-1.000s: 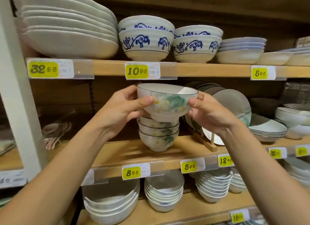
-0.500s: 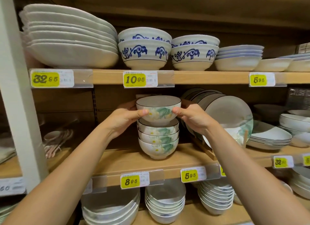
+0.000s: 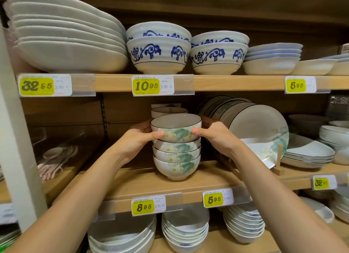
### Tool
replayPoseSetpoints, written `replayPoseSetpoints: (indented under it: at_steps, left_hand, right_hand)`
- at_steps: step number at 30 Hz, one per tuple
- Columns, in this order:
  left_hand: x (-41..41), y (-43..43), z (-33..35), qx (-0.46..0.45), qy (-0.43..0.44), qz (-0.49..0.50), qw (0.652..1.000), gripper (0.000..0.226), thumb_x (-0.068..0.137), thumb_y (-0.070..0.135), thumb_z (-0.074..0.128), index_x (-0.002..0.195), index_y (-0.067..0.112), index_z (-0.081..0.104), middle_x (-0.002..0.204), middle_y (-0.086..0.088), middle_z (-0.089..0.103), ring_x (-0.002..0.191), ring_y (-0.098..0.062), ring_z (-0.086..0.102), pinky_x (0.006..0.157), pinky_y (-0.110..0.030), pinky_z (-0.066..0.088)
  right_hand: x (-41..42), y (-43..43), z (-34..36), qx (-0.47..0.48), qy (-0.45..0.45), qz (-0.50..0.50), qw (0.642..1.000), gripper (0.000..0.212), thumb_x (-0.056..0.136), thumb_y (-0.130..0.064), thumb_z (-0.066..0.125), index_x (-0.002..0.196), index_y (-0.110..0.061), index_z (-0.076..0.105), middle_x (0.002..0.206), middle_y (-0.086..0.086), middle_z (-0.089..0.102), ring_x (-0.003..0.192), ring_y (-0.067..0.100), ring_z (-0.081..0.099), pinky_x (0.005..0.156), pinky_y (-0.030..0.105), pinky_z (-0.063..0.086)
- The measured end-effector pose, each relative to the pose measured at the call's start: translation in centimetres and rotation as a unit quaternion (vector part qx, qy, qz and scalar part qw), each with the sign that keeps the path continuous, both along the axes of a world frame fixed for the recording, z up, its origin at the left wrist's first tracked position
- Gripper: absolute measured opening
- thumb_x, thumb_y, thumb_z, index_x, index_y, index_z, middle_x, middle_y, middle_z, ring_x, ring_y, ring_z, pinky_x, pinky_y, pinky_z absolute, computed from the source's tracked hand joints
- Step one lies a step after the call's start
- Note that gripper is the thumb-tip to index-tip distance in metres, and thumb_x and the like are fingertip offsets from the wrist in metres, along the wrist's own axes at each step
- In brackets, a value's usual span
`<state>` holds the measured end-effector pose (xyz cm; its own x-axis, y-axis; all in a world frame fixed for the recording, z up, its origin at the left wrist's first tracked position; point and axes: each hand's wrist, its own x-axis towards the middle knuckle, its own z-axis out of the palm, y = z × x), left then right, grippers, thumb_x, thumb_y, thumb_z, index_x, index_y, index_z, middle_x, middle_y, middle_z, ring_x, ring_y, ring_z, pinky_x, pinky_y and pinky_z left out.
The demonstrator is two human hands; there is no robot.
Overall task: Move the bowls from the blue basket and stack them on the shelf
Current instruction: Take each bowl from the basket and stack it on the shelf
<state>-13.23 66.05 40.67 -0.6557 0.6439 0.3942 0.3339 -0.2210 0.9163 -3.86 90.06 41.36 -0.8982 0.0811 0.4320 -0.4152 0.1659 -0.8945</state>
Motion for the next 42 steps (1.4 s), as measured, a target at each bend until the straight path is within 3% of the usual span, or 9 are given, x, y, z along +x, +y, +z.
replayPoseSetpoints:
  at_steps: [3,13,18,24,28,31,36,40,42]
  left_hand:
    - [-0.2,0.1,-0.4,0.005,-0.01,0.007,1.0,0.067,0.068,0.025,0.082,0.13,0.014,0.057,0.124,-0.001,0.068,0.119,-0.016,0.062,0.094,-0.024,0.05]
    - [-0.5,0.5,-0.9,0.013,-0.017,0.01,1.0,0.072,0.061,0.031,0.086,0.127,0.017,0.06,0.123,-0.001,0.068,0.117,-0.015,0.063,0.1,-0.032,0.047]
    - [-0.2,0.7,-1.1,0.027,-0.025,0.017,0.999,0.068,0.062,0.029,0.088,0.123,0.019,0.061,0.119,0.002,0.07,0.113,-0.013,0.065,0.09,-0.023,0.054]
    - [0.0,0.8,-1.1,0.037,-0.028,0.013,0.999,0.057,0.071,0.023,0.076,0.125,0.021,0.058,0.119,0.004,0.07,0.114,-0.011,0.064,0.09,-0.022,0.053]
    - [0.5,0.8,-0.8,0.03,-0.026,0.006,0.999,0.059,0.067,0.029,0.081,0.122,0.024,0.059,0.119,0.007,0.07,0.114,-0.01,0.064,0.09,-0.02,0.053]
    - [0.7,0.7,-0.8,0.031,-0.034,0.012,0.999,0.071,0.064,0.032,0.082,0.129,0.022,0.055,0.12,0.007,0.07,0.114,-0.009,0.064,0.096,-0.026,0.05]
    - [1.0,0.0,-1.6,0.019,-0.032,0.029,0.999,0.081,0.071,0.025,0.083,0.142,0.013,0.045,0.134,-0.001,0.061,0.125,-0.014,0.057,0.112,-0.039,0.038]
    - [1.3,-0.5,-2.3,0.014,-0.042,0.045,0.998,0.074,0.081,0.019,0.076,0.146,0.016,0.04,0.14,0.0,0.055,0.131,-0.012,0.049,0.112,-0.035,0.037]
    - [1.4,-0.8,-2.6,0.017,-0.05,0.051,0.997,0.069,0.086,0.016,0.07,0.147,0.016,0.038,0.139,0.001,0.056,0.13,-0.01,0.05,0.108,-0.029,0.039]
  right_hand:
    - [-0.1,0.1,-0.3,0.009,-0.013,-0.005,1.0,0.055,0.062,-0.036,0.081,0.113,-0.019,0.068,0.109,-0.002,0.074,0.105,0.013,0.069,0.082,0.019,0.055]
    - [-0.2,0.3,-1.2,-0.004,-0.037,-0.006,0.999,0.046,0.072,-0.032,0.076,0.113,-0.014,0.068,0.105,-0.002,0.075,0.098,0.009,0.071,0.071,0.013,0.053]
    - [-0.3,0.2,-1.5,-0.017,-0.026,-0.005,1.0,0.051,0.074,-0.029,0.075,0.118,-0.005,0.066,0.112,0.005,0.074,0.106,0.018,0.069,0.079,0.018,0.054]
    - [-0.1,0.0,-1.7,-0.02,-0.029,-0.004,0.999,0.051,0.076,-0.029,0.073,0.119,-0.002,0.064,0.113,0.006,0.073,0.107,0.018,0.068,0.08,0.018,0.054]
    - [0.1,-0.2,-1.6,-0.029,-0.032,0.013,0.999,0.053,0.078,-0.027,0.072,0.123,0.0,0.062,0.119,0.01,0.07,0.113,0.021,0.066,0.092,0.025,0.053]
    - [0.4,-0.5,-1.6,-0.05,-0.033,0.033,0.998,0.055,0.081,-0.024,0.073,0.127,0.0,0.058,0.122,0.011,0.068,0.117,0.022,0.063,0.094,0.025,0.052]
    - [1.2,-1.5,-2.0,-0.11,-0.015,-0.016,0.994,0.064,0.074,-0.026,0.08,0.129,-0.004,0.056,0.125,0.007,0.067,0.121,0.019,0.061,0.109,0.038,0.042]
    - [2.0,-2.7,-2.4,-0.146,0.009,-0.06,0.987,0.024,0.082,-0.027,0.072,0.104,-0.019,0.07,0.121,0.007,0.069,0.12,0.018,0.061,0.114,0.042,0.037]
    - [2.3,-3.0,-2.8,-0.15,0.015,-0.086,0.985,0.033,0.09,-0.027,0.066,0.12,-0.011,0.064,0.128,0.007,0.065,0.124,0.016,0.058,0.114,0.04,0.037]
